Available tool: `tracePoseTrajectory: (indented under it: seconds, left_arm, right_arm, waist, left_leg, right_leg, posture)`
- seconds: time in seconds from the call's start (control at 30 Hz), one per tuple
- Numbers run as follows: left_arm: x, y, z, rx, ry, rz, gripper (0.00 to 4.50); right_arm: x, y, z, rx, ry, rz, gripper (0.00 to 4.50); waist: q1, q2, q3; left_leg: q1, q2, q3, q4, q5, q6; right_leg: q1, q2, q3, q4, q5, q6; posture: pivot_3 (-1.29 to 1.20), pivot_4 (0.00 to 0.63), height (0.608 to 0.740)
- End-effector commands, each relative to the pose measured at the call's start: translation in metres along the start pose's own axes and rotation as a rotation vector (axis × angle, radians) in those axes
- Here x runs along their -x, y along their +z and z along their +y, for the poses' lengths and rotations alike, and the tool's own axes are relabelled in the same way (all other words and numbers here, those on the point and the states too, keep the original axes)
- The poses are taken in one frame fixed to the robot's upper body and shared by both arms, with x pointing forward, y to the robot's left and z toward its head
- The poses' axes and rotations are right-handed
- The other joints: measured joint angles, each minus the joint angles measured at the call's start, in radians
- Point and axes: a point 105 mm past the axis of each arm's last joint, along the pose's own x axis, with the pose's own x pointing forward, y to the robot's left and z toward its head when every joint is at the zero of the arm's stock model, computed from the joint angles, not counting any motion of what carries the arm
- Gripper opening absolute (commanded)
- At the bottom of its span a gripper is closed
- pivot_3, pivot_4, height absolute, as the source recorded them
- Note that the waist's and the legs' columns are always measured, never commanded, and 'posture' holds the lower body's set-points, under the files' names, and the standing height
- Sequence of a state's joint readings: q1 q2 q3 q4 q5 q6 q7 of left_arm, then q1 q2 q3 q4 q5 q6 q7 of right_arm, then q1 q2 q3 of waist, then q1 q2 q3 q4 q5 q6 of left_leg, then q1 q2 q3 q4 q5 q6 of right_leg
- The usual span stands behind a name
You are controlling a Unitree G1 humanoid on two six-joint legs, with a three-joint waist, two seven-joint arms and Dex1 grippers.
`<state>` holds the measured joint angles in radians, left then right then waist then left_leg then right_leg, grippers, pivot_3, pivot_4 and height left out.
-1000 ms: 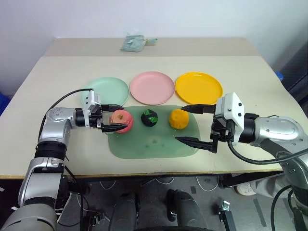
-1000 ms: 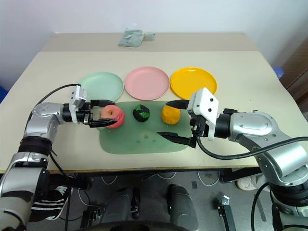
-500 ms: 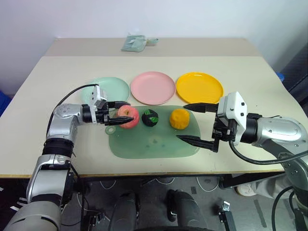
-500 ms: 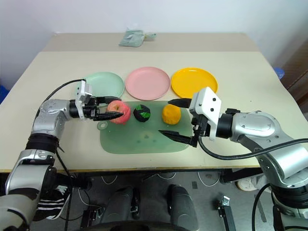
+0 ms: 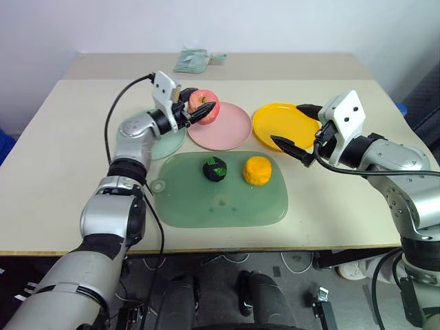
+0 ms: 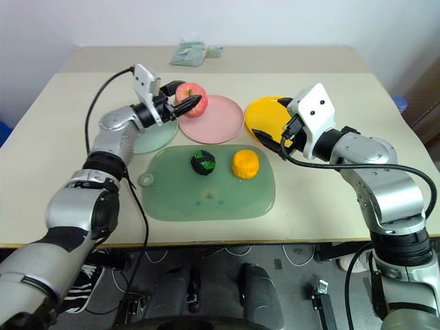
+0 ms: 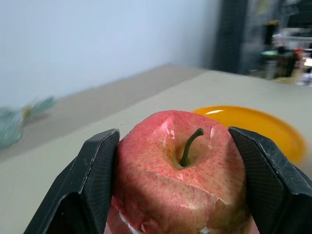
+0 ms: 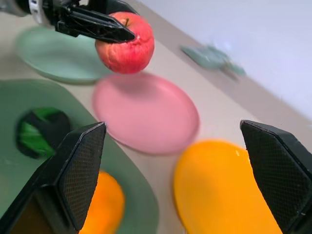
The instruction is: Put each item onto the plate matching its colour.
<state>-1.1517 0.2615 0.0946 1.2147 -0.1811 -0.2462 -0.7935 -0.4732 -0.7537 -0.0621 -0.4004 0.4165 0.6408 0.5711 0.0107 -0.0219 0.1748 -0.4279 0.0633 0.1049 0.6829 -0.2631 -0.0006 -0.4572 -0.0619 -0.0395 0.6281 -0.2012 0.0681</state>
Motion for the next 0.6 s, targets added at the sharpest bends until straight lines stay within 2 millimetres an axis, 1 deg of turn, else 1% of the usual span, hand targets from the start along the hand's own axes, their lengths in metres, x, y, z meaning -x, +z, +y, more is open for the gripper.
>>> tracePoseTrajectory:
  seconds: [0.03,0.1,0.17,0.23,0.27,0.3,0.4,0.43,0.53,0.6]
  left_arm:
    - [-0.012,0.005,-0.002,-0.064,0.053,0.009,2.98]
    - [-0.016,-0.003,-0.005,-0.06,0.072,0.049,2.98]
    - [-0.018,-0.006,-0.006,-0.046,0.084,0.06,2.98]
    - [-0.019,-0.004,-0.005,-0.081,0.111,0.062,4.0]
    - [-0.02,-0.002,-0.005,-0.064,0.116,0.052,4.34]
    - [-0.021,0.0,-0.005,-0.049,0.118,0.04,4.43]
    - [-0.023,0.012,-0.006,0.036,0.078,-0.026,4.43]
    - [-0.023,0.017,-0.006,0.037,0.072,-0.046,4.43]
    - [-0.019,0.031,-0.012,0.066,-0.075,-0.088,4.43]
    - [-0.01,0.045,-0.021,0.128,-0.249,-0.146,4.43]
  right_arm:
    - [0.003,0.012,-0.003,0.022,-0.036,-0.043,4.5]
    - [0.004,0.012,-0.001,0.025,-0.038,-0.045,4.5]
    - [0.006,0.013,0.0,0.028,-0.039,-0.048,4.5]
    - [0.008,0.013,0.001,0.031,-0.043,-0.048,4.5]
    - [0.009,0.013,0.001,0.033,-0.044,-0.047,4.5]
    - [0.01,0.013,0.001,0.034,-0.045,-0.046,4.5]
    - [0.011,0.013,0.001,0.035,-0.046,-0.046,4.5]
    - [0.012,0.013,0.001,0.034,-0.046,-0.047,4.5]
    - [0.012,0.014,0.002,0.027,-0.039,-0.054,4.5]
    - [0.012,0.015,0.005,0.018,-0.017,-0.06,4.5]
  waist:
    - [-0.001,0.0,0.0]
    - [-0.001,0.0,0.0]
    - [0.0,0.0,0.0]
    - [0.001,0.0,0.0]
    - [0.001,0.0,0.0]
    - [0.002,0.0,0.0]
    - [0.002,0.0,0.0]
    - [0.002,0.0,0.0]
    - [0.001,0.0,0.0]
    - [-0.002,0.0,0.0]
  left_leg:
    - [0.0,0.0,0.0,0.0,0.0,0.0]
    - [0.0,0.0,0.0,0.0,0.0,0.0]
    - [0.0,0.0,0.0,0.0,0.0,0.0]
    - [0.0,0.0,0.0,0.0,0.0,0.0]
    - [0.0,0.0,0.0,0.0,0.0,0.0]
    - [0.0,0.0,0.0,0.0,0.0,0.0]
    - [0.0,0.0,0.0,0.0,0.0,0.0]
    - [0.0,0.0,0.0,0.0,0.0,0.0]
    - [0.0,0.0,0.0,0.0,0.0,0.0]
    - [0.0,0.0,0.0,0.0,0.0,0.0]
  right_leg:
    - [0.0,0.0,0.0,0.0,0.0,0.0]
    - [0.0,0.0,0.0,0.001,0.0,0.0]
    - [0.0,0.0,0.0,0.001,0.0,0.0]
    - [0.0,0.0,0.0,0.001,0.0,0.0]
    - [0.0,0.0,0.0,0.001,0.0,0.0]
    - [0.0,0.0,0.0,0.001,0.0,0.0]
    - [0.0,0.0,0.0,0.001,0.0,0.0]
    - [0.0,0.0,0.0,0.001,0.0,0.0]
    - [0.0,0.0,0.0,0.001,0.0,0.0]
    - [0.0,0.0,0.0,0.001,0.0,0.0]
  posture:
    - [0.0,0.15,0.74]
    - [0.0,0.15,0.74]
    - [0.0,0.15,0.74]
    - [0.0,0.15,0.74]
    - [0.0,0.15,0.74]
    - [0.0,0.15,0.74]
    - [0.0,0.15,0.74]
    - [0.0,0.15,0.74]
    - [0.0,0.15,0.74]
    - [0.0,0.15,0.74]
